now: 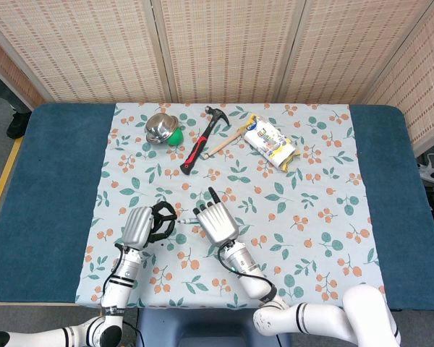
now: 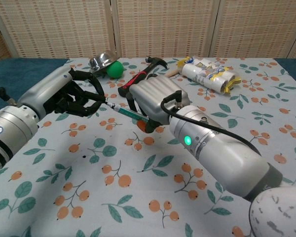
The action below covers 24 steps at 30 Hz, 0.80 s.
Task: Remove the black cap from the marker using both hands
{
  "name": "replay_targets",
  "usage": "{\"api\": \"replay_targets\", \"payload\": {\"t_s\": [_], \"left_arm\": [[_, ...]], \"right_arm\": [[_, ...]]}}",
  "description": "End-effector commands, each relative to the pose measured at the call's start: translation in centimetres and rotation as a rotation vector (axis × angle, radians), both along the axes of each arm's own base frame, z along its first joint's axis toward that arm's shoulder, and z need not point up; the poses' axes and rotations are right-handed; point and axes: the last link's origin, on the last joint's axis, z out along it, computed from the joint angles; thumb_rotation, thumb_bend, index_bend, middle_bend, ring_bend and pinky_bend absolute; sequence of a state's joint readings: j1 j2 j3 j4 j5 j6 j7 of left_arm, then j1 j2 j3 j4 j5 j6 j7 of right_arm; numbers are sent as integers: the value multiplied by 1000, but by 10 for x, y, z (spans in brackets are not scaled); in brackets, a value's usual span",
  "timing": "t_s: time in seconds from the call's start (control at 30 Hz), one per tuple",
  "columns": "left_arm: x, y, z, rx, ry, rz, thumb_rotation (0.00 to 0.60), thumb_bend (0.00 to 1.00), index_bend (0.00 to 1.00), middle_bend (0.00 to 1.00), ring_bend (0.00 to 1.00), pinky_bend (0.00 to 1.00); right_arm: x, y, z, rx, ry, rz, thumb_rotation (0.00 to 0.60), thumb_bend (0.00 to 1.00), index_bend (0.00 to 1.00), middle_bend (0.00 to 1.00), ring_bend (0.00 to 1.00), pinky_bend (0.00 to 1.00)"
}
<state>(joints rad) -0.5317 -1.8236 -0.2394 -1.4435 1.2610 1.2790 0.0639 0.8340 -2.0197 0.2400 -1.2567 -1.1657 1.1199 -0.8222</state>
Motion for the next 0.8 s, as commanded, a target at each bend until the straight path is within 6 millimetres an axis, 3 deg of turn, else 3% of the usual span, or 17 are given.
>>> {"api": "replay_targets", "payload": {"t_s": [0.03, 0.33, 0.43, 0.53, 0.6, 0.8], "left_arm": [[-5, 2, 3, 18, 13, 0, 600, 674, 806, 965, 730, 948], [-38, 5, 6, -44, 90, 71, 600, 659, 787, 941, 741, 943], [-59, -5, -15, -139, 239, 73, 600, 613, 753, 902, 740, 939], [-59, -10, -25, -174, 260, 64, 600, 564, 681, 829, 737, 930], [-57, -12, -28, -192, 266, 63, 600, 537, 604, 729, 716, 910], [-52, -13, -29, -209, 291, 40, 600, 466, 340, 406, 608, 825]], "right_arm": [[-3, -3, 5, -12, 8, 3, 600, 402, 900, 824, 545, 124], [-28, -10, 22, -45, 113, 11, 600, 403, 901, 824, 545, 123], [-52, -7, 20, -40, 196, -26, 600, 403, 897, 824, 545, 127], [-60, -3, 16, -69, 230, -32, 600, 401, 842, 823, 542, 130], [-66, 2, 10, -75, 262, -27, 600, 400, 697, 767, 504, 131], [-70, 7, 4, -66, 334, -81, 600, 400, 118, 432, 342, 107]]}}
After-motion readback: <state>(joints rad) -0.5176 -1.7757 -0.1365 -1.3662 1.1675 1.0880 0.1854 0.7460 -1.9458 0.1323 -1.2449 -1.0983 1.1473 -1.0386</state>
